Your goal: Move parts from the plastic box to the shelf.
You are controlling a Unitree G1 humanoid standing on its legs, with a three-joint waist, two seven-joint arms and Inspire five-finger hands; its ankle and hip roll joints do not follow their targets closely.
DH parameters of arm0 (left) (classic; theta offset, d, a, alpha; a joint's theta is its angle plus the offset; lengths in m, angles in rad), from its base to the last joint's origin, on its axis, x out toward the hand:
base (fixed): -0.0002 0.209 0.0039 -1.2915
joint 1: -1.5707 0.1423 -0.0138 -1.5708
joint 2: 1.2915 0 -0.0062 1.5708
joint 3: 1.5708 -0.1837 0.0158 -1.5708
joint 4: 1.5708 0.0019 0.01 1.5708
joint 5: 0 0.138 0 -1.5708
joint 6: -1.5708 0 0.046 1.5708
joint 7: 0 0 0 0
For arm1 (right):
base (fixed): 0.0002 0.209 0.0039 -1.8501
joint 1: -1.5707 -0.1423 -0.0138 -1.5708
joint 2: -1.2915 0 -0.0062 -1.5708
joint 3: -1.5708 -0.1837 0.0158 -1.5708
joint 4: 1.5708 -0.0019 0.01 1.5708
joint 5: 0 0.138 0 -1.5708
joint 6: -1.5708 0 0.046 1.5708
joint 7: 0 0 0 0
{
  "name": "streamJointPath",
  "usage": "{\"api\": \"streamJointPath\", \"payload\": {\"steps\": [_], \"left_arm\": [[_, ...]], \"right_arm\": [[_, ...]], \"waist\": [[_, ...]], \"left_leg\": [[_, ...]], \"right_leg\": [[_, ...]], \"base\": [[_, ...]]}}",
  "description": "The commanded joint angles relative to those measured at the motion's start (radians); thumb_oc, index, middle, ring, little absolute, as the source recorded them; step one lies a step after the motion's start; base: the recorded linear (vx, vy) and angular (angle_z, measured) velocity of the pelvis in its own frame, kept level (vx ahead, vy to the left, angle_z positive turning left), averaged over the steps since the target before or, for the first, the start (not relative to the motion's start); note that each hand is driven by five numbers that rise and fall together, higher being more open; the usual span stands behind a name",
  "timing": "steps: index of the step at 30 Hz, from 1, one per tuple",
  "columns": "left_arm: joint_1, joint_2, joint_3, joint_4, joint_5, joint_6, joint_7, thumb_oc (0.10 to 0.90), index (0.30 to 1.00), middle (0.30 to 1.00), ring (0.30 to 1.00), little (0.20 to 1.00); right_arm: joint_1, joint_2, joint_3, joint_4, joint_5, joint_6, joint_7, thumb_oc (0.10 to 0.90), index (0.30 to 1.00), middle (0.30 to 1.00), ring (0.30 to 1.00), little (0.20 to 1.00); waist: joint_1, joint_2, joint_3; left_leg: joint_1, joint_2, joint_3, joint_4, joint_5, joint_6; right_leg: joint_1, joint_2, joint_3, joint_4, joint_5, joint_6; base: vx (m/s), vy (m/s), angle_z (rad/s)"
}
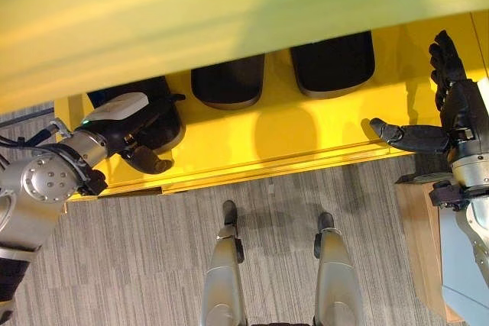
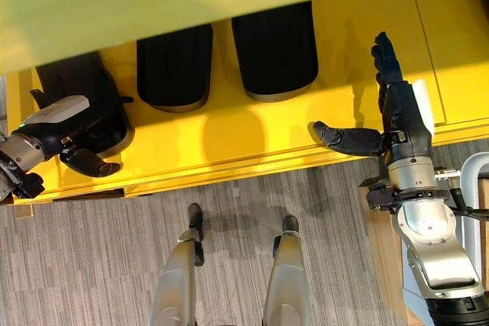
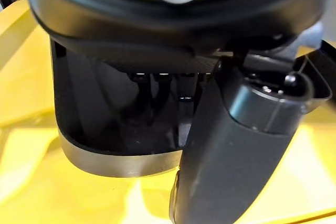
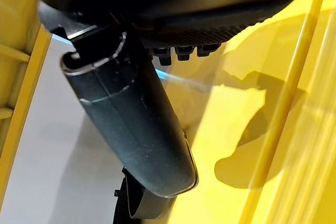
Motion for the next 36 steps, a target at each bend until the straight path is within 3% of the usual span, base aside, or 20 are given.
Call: {"api": "streamJointPath", "payload": {"steps": [1,8,14,20,25,36], "left_arm": [[0.058,-0.015,-0.009,0.032,-0.038,0.008,-0.053,0.900,1.000,1.000,1.000,1.000],[0.094,0.024,0.053,0.136,0.173,0.000,0.148,0.900,1.000,1.000,1.000,1.000],[0.124,0.032,0.086,0.219,0.483,0.070,0.401,0.900,1.000,1.000,1.000,1.000],[0.124,-0.041,0.056,0.258,0.711,0.140,0.579,0.900,1.000,1.000,1.000,1.000],[0.084,-0.068,0.017,0.267,0.808,0.135,0.649,0.900,1.000,1.000,1.000,1.000],[0.019,-0.060,-0.028,0.188,0.785,0.068,0.609,0.900,1.000,1.000,1.000,1.000]], "right_arm": [[-0.084,-0.021,-0.119,-0.089,0.006,-0.082,-0.011,0.900,1.000,1.000,1.000,1.000],[-0.073,-0.043,-0.142,-0.081,0.034,-0.091,0.007,0.900,1.000,1.000,1.000,1.000],[-0.065,-0.018,-0.133,-0.083,0.017,-0.098,-0.006,0.900,1.000,1.000,1.000,1.000],[-0.075,0.020,-0.092,-0.091,-0.010,-0.093,-0.042,0.900,1.000,1.000,1.000,1.000],[-0.096,0.034,-0.053,-0.086,-0.020,-0.082,-0.070,0.900,1.000,1.000,1.000,1.000],[-0.096,0.051,-0.031,-0.080,-0.034,-0.085,-0.085,0.900,1.000,1.000,1.000,1.000]], "waist": [[-0.022,-0.046,-0.074],[-0.023,-0.044,-0.077],[-0.016,-0.051,-0.077],[-0.007,-0.067,-0.079],[-0.004,-0.076,-0.079],[-0.008,-0.080,-0.076]], "left_leg": [[0.034,-0.028,0.100,0.084,-0.134,0.056],[0.032,-0.029,0.103,0.087,-0.136,0.057],[0.024,-0.033,0.097,0.105,-0.145,0.062],[0.016,-0.030,0.095,0.114,-0.149,0.064],[0.011,-0.027,0.095,0.125,-0.155,0.067],[0.013,-0.028,0.097,0.136,-0.162,0.069]], "right_leg": [[0.049,0.009,-0.126,-0.047,0.012,-0.085],[0.042,0.010,-0.120,-0.034,0.003,-0.090],[0.035,0.012,-0.117,-0.018,-0.002,-0.089],[0.030,0.022,-0.116,-0.014,-0.002,-0.088],[0.026,0.029,-0.111,-0.007,-0.002,-0.087],[0.033,0.032,-0.104,-0.004,-0.003,-0.085]], "base": [[0.01,0.046,0.00],[0.01,0.014,-0.01],[0.01,-0.014,0.00],[0.02,-0.050,0.00],[0.02,-0.029,0.01],[0.00,-0.003,0.00]]}}
